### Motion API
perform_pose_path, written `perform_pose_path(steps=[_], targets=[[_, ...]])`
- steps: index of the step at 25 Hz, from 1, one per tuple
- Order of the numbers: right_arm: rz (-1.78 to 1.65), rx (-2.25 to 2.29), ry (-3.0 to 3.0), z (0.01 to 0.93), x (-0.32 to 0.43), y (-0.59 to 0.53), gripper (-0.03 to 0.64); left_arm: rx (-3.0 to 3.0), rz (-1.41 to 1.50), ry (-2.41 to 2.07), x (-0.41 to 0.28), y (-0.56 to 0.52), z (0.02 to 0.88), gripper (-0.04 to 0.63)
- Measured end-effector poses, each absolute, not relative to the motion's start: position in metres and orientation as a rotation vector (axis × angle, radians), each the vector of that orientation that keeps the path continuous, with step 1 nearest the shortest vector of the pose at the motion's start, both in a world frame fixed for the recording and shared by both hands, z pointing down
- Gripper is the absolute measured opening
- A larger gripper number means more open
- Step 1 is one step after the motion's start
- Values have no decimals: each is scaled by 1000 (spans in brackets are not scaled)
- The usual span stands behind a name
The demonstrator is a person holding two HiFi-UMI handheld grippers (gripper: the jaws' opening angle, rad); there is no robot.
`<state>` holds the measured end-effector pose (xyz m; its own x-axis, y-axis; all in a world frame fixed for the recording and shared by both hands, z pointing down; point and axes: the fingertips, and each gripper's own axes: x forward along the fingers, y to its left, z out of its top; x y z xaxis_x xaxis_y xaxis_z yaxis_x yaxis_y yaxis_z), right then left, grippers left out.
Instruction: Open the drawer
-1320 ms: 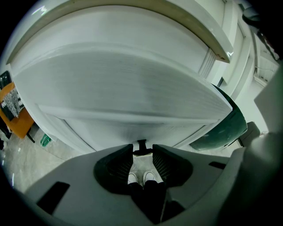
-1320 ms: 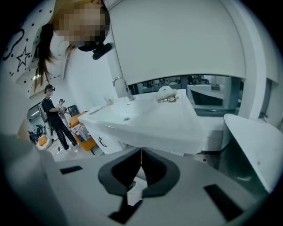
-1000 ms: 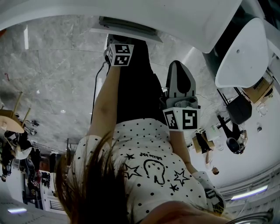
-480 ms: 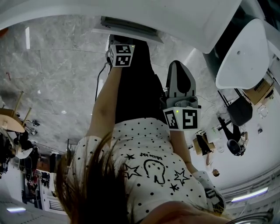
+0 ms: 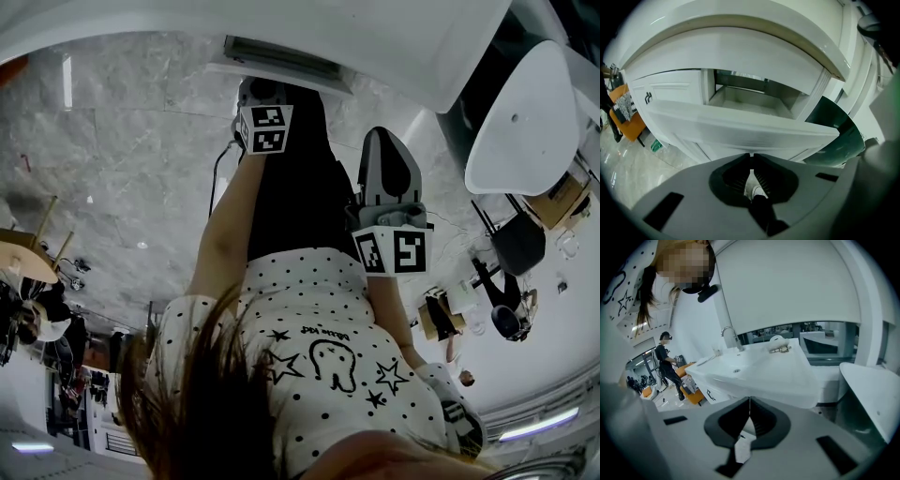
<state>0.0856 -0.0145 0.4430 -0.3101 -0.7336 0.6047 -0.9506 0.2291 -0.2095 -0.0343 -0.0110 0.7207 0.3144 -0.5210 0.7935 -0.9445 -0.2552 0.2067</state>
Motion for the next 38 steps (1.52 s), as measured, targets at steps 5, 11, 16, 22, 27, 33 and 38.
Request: perform_pose_path(steps=[5, 11, 16, 22, 27, 33, 38], targets=[[783, 1560, -2135, 441, 87, -15, 15, 1863, 782, -1270, -37, -9, 719, 5], [785, 1562, -2135, 441, 89, -14, 15, 1871, 786, -1265, -39, -9, 710, 5], [793, 1568, -2134, 440, 91, -14, 15, 1865, 776, -1272, -43, -5, 700, 5], [798, 1585, -2134, 438, 93, -16, 15, 1856, 761, -1276, -43, -2, 685, 5], [794, 1594, -2138, 437, 94, -17, 15, 1857, 769, -1277, -44, -1, 680, 5], [786, 1607, -2147, 436, 96, -18, 15, 1847, 759, -1285, -46, 2, 672, 5], [783, 1601, -2167, 429, 94, -20, 15, 1862, 757, -1303, -51, -3, 655, 4]])
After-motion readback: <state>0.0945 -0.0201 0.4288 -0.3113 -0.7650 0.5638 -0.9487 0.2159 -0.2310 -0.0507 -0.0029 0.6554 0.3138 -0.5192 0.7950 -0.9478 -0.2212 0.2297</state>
